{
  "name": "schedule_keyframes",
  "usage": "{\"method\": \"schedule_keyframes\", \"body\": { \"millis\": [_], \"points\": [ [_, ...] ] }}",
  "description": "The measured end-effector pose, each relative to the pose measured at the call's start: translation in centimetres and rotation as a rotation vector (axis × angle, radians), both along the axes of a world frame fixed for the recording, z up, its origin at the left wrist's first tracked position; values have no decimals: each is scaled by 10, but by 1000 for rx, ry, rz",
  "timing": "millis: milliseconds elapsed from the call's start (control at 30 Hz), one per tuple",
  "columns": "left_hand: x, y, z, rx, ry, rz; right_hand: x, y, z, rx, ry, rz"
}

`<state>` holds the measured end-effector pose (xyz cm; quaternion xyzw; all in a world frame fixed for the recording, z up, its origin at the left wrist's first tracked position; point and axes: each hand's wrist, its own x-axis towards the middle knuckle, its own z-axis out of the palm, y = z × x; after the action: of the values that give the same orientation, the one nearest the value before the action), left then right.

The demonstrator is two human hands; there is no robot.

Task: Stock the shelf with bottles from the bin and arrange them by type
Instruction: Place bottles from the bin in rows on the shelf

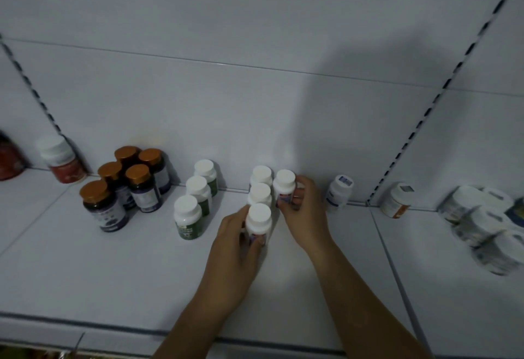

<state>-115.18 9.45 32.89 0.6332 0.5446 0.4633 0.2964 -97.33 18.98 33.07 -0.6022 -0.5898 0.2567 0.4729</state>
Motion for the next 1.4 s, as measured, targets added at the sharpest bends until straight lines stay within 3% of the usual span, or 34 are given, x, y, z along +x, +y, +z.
{"method": "schedule_keyframes", "body": {
  "millis": [233, 400, 500, 600, 767, 867, 1133, 1400],
  "points": [
    [-5, -1, 3, -59, 32, 27, -1, -23, 12, -32, 64, 4],
    [-11, -18, 37, 3, 102, 86, 7, -67, 34, 76, -56, 74],
    [-23, -31, 62, 124, 246, 100, 5, -95, 65, 158, -133, 214],
    [-42, -49, 85, 186, 492, 185, -4, -114, 92, 117, -209, 405],
    [-82, -116, 105, 48, 810, 401, -39, -138, 113, 164, -454, 700],
    [-111, -172, 106, -96, 916, 554, -79, -160, 115, 189, -498, 851],
    [-200, -322, 95, -406, 897, 883, -217, -241, 107, 247, -682, 1201],
    [-320, -452, 61, -509, 762, 1044, -373, -326, 82, 292, -785, 1325]
  ]
}}
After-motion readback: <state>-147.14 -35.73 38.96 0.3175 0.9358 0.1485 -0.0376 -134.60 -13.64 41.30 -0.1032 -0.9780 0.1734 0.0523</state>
